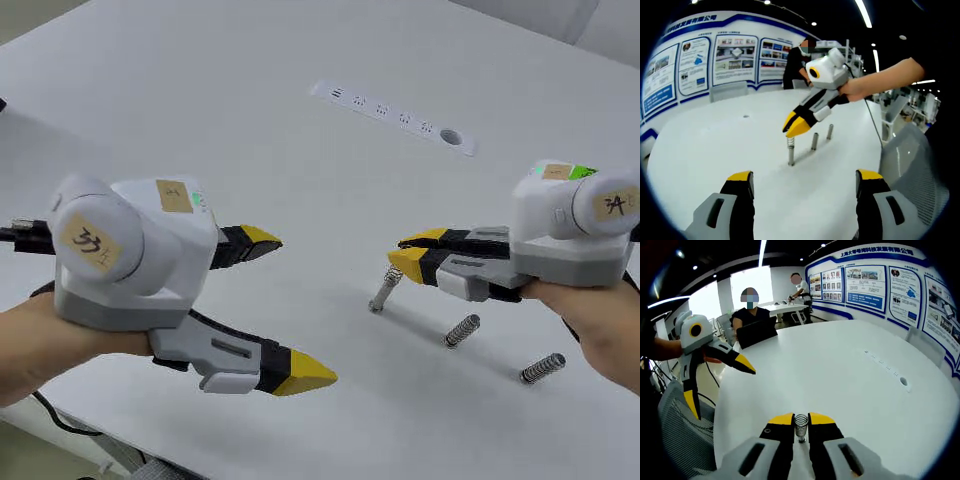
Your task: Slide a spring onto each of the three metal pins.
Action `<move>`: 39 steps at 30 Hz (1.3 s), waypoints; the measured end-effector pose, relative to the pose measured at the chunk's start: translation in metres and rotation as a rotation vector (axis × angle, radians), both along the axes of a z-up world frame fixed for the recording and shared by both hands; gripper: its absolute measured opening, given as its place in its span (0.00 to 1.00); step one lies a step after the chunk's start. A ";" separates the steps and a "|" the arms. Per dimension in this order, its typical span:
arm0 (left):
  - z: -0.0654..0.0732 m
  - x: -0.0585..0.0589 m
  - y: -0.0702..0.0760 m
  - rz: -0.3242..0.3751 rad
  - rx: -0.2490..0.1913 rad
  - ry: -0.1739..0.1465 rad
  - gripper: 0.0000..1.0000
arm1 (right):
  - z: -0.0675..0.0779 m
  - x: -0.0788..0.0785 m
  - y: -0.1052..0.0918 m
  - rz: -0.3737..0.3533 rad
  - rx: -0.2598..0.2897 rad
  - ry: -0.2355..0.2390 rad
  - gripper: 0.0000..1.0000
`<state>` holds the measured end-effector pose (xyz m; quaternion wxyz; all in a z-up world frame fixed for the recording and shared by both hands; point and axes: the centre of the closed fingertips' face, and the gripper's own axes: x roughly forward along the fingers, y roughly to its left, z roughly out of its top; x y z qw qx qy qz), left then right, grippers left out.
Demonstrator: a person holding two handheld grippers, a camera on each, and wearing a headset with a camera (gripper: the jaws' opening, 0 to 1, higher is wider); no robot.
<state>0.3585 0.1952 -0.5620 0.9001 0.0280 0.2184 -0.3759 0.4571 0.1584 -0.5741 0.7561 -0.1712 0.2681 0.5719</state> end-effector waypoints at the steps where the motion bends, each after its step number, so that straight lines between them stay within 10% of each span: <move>1: 0.000 0.000 0.000 0.001 -0.002 0.002 0.86 | -0.003 -0.001 -0.001 0.002 -0.011 0.001 0.11; 21: -0.007 0.000 0.001 0.004 0.009 0.034 0.84 | -0.048 -0.009 -0.003 0.037 -0.114 -0.017 0.11; 39: -0.001 0.000 -0.002 -0.012 0.022 0.029 0.84 | -0.042 -0.007 -0.003 0.016 -0.107 -0.033 0.13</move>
